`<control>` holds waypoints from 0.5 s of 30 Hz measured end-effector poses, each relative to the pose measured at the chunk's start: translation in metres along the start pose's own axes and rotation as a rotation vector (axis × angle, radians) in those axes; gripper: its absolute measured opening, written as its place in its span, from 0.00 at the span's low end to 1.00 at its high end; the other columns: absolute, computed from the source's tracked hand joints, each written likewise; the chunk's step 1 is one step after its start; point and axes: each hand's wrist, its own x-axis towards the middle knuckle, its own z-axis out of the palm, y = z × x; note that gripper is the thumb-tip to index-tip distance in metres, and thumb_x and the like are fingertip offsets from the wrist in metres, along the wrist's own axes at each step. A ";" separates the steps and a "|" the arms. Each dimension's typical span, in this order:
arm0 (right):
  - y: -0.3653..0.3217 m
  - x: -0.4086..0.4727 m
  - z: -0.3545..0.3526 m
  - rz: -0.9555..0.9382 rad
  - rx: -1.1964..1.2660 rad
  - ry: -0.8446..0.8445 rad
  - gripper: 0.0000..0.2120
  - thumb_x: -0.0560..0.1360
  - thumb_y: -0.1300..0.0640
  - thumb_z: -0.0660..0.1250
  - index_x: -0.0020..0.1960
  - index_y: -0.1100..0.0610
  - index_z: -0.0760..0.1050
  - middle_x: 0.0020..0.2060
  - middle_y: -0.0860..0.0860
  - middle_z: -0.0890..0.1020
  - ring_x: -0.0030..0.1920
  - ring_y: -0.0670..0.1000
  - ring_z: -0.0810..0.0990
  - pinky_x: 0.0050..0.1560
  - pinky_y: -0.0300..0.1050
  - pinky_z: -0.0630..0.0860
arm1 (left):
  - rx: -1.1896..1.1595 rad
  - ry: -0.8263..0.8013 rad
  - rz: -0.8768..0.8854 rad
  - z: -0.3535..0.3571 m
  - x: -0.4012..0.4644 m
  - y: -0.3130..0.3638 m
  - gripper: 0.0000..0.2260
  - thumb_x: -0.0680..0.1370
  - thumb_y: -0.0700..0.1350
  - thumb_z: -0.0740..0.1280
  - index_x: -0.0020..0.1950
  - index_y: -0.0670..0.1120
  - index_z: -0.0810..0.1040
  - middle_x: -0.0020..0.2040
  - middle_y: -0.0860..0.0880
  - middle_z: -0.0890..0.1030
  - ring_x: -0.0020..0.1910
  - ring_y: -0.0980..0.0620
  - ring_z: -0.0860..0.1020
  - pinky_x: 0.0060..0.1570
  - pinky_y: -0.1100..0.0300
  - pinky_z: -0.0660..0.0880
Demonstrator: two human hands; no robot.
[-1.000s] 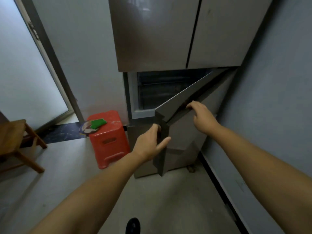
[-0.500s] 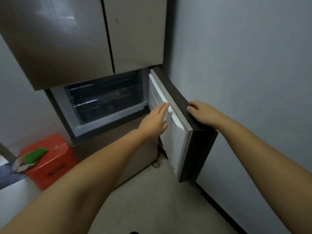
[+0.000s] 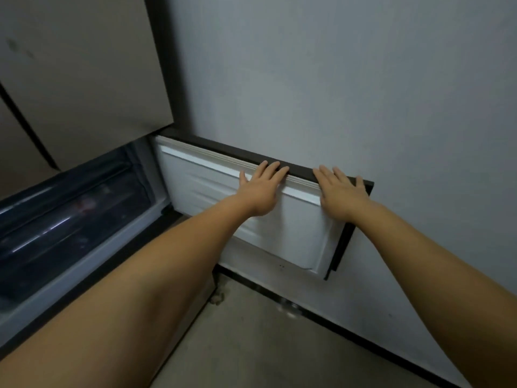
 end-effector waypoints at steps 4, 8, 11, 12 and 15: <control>0.016 0.031 0.000 0.060 0.038 0.029 0.33 0.80 0.60 0.52 0.79 0.48 0.37 0.78 0.46 0.40 0.78 0.51 0.40 0.74 0.63 0.40 | -0.056 -0.040 -0.020 -0.002 0.031 0.008 0.33 0.79 0.38 0.56 0.78 0.56 0.45 0.79 0.53 0.43 0.78 0.48 0.39 0.70 0.31 0.43; 0.034 0.058 -0.001 0.067 0.066 0.013 0.34 0.80 0.60 0.53 0.79 0.48 0.38 0.78 0.46 0.41 0.78 0.52 0.40 0.74 0.63 0.39 | -0.098 -0.063 -0.065 -0.001 0.058 0.018 0.35 0.77 0.35 0.56 0.78 0.57 0.45 0.79 0.54 0.43 0.78 0.49 0.38 0.69 0.29 0.45; 0.044 0.074 -0.002 0.058 0.067 0.017 0.33 0.80 0.60 0.52 0.78 0.47 0.38 0.78 0.45 0.42 0.78 0.51 0.40 0.74 0.63 0.39 | -0.115 -0.053 -0.087 0.001 0.074 0.023 0.36 0.76 0.34 0.56 0.78 0.57 0.45 0.79 0.54 0.43 0.78 0.48 0.38 0.68 0.28 0.45; 0.046 0.078 -0.002 0.054 0.065 0.015 0.33 0.80 0.59 0.52 0.78 0.47 0.38 0.78 0.45 0.42 0.78 0.51 0.40 0.74 0.62 0.39 | -0.109 -0.046 -0.093 0.002 0.077 0.024 0.36 0.76 0.34 0.56 0.78 0.57 0.45 0.79 0.54 0.43 0.78 0.48 0.38 0.68 0.28 0.45; 0.052 0.086 -0.001 0.033 0.057 0.015 0.33 0.81 0.58 0.52 0.79 0.47 0.38 0.78 0.45 0.42 0.78 0.51 0.40 0.74 0.62 0.40 | -0.097 -0.045 -0.106 0.005 0.084 0.025 0.37 0.76 0.34 0.56 0.78 0.57 0.44 0.79 0.54 0.42 0.77 0.49 0.37 0.68 0.28 0.45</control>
